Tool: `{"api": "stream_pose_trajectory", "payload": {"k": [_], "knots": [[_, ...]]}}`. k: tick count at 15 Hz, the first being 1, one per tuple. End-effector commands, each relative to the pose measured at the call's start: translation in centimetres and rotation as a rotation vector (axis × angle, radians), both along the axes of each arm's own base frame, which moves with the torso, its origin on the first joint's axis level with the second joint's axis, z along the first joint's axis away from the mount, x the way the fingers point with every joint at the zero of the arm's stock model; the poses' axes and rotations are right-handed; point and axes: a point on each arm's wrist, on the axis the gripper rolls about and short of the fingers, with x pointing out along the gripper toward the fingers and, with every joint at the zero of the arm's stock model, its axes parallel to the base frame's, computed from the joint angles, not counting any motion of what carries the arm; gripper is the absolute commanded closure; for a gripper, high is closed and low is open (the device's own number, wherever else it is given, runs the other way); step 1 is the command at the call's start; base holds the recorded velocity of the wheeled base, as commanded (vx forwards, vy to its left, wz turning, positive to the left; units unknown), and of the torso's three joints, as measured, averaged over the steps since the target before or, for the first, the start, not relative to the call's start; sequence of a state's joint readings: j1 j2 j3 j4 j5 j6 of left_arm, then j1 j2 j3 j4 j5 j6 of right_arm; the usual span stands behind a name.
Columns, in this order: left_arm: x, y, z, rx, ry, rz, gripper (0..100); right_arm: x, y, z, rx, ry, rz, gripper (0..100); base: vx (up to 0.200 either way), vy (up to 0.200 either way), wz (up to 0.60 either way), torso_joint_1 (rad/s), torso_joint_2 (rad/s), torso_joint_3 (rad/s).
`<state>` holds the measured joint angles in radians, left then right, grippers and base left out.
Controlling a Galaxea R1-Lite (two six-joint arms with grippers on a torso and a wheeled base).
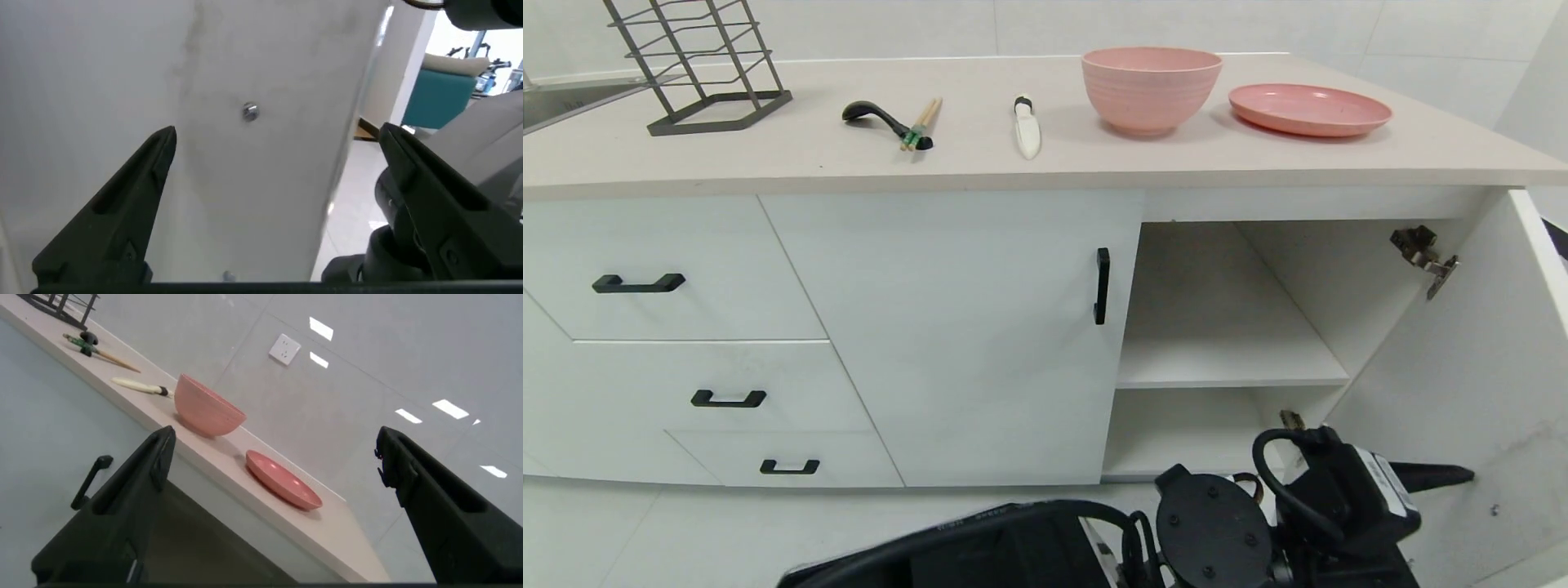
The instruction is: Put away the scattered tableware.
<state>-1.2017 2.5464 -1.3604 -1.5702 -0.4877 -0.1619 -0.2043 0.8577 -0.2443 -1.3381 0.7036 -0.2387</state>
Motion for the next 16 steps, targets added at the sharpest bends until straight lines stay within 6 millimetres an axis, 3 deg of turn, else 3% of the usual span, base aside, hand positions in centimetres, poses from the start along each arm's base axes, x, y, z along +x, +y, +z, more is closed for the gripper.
{"api": "stream_pose_trajectory", "payload": {"k": [1,2,3,5,7,9,10,12,14,16], "knots": [[-1.6,-1.8,-0.9,-0.021,-0.007,-0.052,0,-0.3,0.0,0.8,-0.009,-0.039,-0.012,0,0.0,0.0,0.0,0.0,0.0,0.0],[-2.4,-2.4,-1.2,-0.026,-0.01,-0.072,0,-0.5,0.0,1.1,-0.014,-0.056,-0.019,0,0.0,0.0,0.0,0.0,0.0,0.0],[-4.5,-4.0,-1.6,-0.05,-0.008,-0.128,0,-1.3,0.1,2.1,-0.026,-0.112,-0.032,0,0.0,0.0,0.0,0.0,0.0,0.0],[-5.4,-4.4,-1.6,-0.059,0.052,-0.172,0,-2.9,0.4,3.2,-0.047,-0.192,-0.049,0,0.0,0.0,0.0,0.0,0.0,0.0],[-3.3,-3.7,-0.4,-0.071,0.106,-0.143,0,-4.4,0.8,3.3,-0.063,-0.242,-0.062,0,0.0,0.0,0.0,0.0,0.0,0.0],[1.6,-1.5,2.3,-0.121,0.101,-0.031,0,-5.5,1.1,3.3,-0.073,-0.274,-0.062,0,0.0,0.0,0.0,0.0,0.0,0.0],[3.0,-0.1,3.7,-0.129,0.104,0.019,0,-5.5,1.1,3.0,-0.067,-0.25,-0.06,0,0.0,0.0,0.0,0.0,0.0,0.0],[3.7,3.9,6.6,-0.096,0.12,0.078,0,-4.4,0.8,1.4,-0.034,-0.124,-0.047,0,0.0,0.0,0.0,0.0,0.0,0.0],[3.4,9.7,9.2,-0.05,0.113,0.155,0,-3.2,0.7,-2.0,0.012,0.058,0.003,0,0.0,0.0,0.0,0.0,0.0,0.0],[4.6,15.6,10.4,-0.014,-0.033,0.331,0,-2.7,0.8,-5.1,0.036,0.193,0.059,0,0.0,0.0,0.0,0.0,0.0,0.0]]}}
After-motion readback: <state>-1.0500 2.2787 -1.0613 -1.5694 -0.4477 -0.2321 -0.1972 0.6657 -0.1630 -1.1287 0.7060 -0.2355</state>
